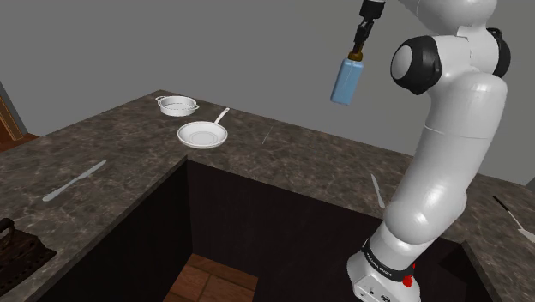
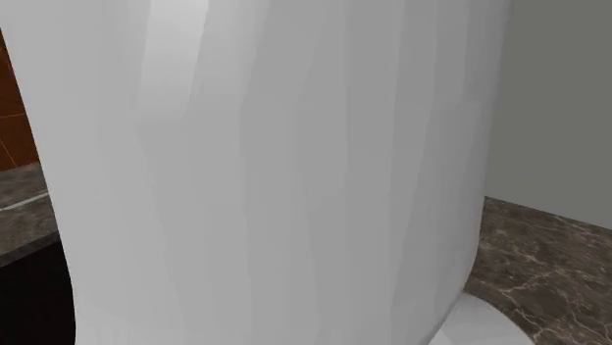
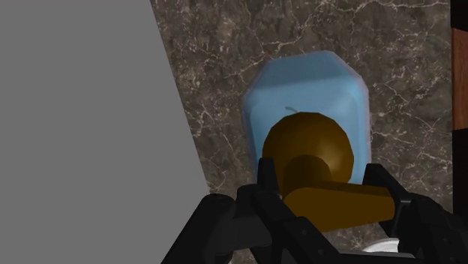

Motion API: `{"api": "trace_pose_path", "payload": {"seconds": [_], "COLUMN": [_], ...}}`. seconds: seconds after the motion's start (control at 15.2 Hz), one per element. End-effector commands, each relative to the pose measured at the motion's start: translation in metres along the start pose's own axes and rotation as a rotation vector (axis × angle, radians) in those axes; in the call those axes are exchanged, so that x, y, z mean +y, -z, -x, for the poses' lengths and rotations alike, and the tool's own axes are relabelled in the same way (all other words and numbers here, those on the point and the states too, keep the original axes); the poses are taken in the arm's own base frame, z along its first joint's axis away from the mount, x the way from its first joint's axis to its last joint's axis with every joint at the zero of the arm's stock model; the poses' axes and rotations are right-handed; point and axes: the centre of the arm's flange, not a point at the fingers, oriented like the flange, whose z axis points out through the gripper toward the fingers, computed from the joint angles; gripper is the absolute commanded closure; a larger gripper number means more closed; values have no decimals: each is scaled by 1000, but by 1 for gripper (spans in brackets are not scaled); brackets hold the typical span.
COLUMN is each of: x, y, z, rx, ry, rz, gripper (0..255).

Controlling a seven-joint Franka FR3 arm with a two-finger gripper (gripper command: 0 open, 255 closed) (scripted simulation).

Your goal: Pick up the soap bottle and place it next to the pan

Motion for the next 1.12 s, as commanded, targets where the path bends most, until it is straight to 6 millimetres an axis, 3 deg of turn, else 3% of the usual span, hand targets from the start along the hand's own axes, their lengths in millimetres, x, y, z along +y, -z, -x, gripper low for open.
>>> {"api": "trace_pose_path", "payload": {"seconds": [0.0,1.06], "x": [-10,-169], "y": [2,-58], "z": [-8,-134], "rx": [0,0], "ry": [1,1], "rz": [0,0], "gripper": [255,255]}}
